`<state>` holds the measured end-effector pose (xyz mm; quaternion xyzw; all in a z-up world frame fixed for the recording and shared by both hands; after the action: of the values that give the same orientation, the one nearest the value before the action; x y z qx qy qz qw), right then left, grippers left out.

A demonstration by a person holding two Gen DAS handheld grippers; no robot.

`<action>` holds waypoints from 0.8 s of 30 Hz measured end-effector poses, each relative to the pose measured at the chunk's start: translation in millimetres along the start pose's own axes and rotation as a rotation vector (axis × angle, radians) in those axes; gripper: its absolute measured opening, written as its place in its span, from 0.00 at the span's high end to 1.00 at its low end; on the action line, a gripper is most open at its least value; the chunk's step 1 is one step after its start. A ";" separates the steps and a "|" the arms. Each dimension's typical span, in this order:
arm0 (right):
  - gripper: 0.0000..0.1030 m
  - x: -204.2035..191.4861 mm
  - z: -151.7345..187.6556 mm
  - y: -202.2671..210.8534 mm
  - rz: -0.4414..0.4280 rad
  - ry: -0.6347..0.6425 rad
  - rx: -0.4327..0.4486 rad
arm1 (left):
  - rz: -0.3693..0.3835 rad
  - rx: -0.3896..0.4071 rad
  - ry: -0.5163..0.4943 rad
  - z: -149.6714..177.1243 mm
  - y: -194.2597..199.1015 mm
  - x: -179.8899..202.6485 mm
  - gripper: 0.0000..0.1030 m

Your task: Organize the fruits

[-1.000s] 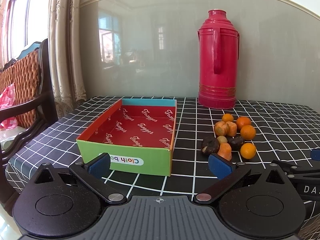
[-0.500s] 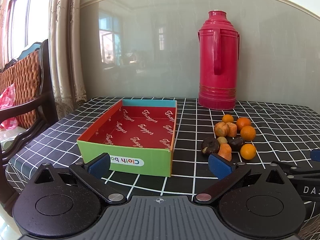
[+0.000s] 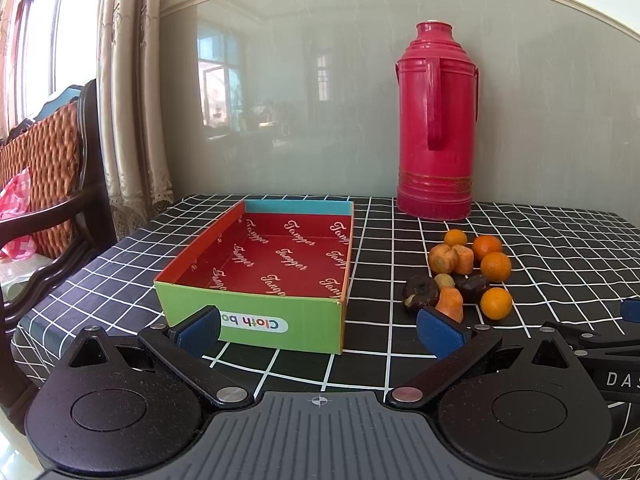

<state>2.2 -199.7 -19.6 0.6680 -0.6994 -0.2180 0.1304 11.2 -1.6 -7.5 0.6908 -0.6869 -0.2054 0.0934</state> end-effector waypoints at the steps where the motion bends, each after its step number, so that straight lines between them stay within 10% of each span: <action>1: 0.05 -0.2 -0.1 0.1 0.000 0.001 0.000 | 0.000 0.001 0.000 -0.1 -0.1 0.0 0.00; 24: 0.05 1.1 -1.0 1.4 0.001 -0.001 0.004 | 0.004 0.013 -0.017 0.1 3.2 5.3 0.00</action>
<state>1.4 -201.0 -18.2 0.6678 -0.7003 -0.2167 0.1289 8.1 -7.0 -7.1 0.6883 -0.6903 -0.2069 0.0834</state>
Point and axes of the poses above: each gripper's, at about its wrist camera, not at the fingertips, and y roughly against the way its jaws point, x to its right, z to its underside, the point moved 1 cm from there along -y, roughly the way its jaws point, and after that the axes turned 6 degrees about -y, right-handed, at the moved point
